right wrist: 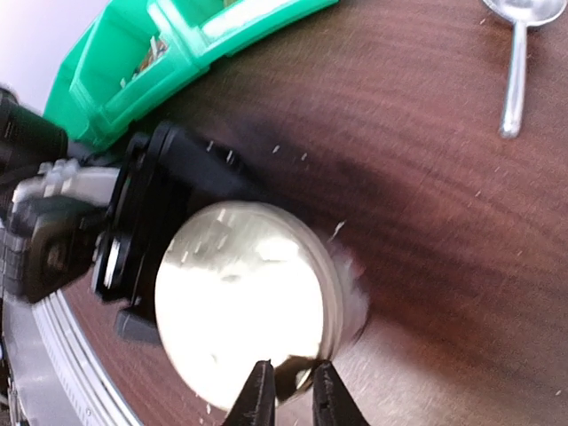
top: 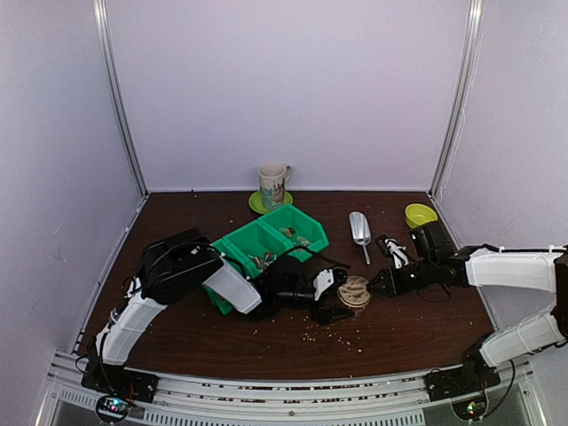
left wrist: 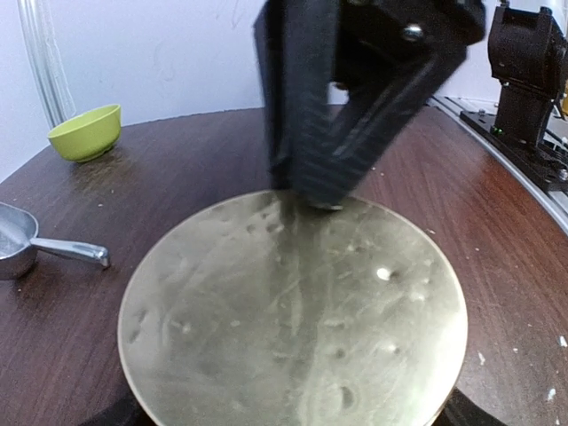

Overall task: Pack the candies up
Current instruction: Screw the box lid onto the packing box.

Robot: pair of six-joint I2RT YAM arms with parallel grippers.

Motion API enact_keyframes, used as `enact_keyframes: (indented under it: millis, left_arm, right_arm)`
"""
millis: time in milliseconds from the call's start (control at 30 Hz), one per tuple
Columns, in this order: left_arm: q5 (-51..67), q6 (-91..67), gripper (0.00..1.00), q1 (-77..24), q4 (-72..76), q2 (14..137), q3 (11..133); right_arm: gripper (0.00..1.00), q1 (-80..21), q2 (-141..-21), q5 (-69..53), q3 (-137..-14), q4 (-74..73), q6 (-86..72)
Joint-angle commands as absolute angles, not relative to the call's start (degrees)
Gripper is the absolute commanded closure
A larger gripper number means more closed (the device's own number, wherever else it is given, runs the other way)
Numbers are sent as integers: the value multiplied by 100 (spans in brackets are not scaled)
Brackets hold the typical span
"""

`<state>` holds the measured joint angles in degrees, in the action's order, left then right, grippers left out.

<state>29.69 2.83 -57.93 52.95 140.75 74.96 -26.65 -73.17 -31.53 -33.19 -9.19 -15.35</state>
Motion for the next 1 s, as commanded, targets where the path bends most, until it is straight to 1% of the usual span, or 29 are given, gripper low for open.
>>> enact_keyframes:
  millis: [0, 100, 133, 267, 400, 500, 533, 633, 767, 967]
  left_arm:
    - [2221, 232, 26, -5589, 4843, 14258, 7296]
    - [2270, 285, 25, -5590, 4849, 14202, 7238]
    - [2292, 300, 25, -5590, 4845, 14189, 7222]
    - [2516, 482, 23, -5590, 4737, 14114, 7181]
    - [2923, 699, 23, -5561, 4693, 14041, 7101]
    - [3397, 729, 23, -5476, 4724, 14009, 7030]
    - [3534, 729, 23, -5438, 4720, 14004, 7017]
    - [4117, 686, 23, -5282, 4727, 14016, 7018]
    - [4882, 563, 25, -5062, 4746, 14122, 7144]
    - [5138, 551, 27, -5001, 4729, 14161, 7222]
  right_arm:
    - [81, -2866, -7033, -3313, -3238, -1751, -1458]
    - [72, -2907, -6802, -3087, -3421, -2062, -1311]
    - [67, -2909, -6730, -3009, -3514, -2195, -1238]
    - [44, -2917, -6464, -2584, -4045, -2658, -785]
    - [21, -2942, -6433, -2381, -4421, -2809, -201]
    - [11, -3031, -6405, -2370, -4416, -2487, 388]
    - [1, -3068, -6388, -2390, -4362, -2344, 592]
    - [0, -3216, -6377, -2460, -4207, -1971, 1221]
    - [0, -3277, -6583, -2493, -4182, -1556, 1576]
    - [0, -3419, -7271, -2899, -4468, -1456, 2351]
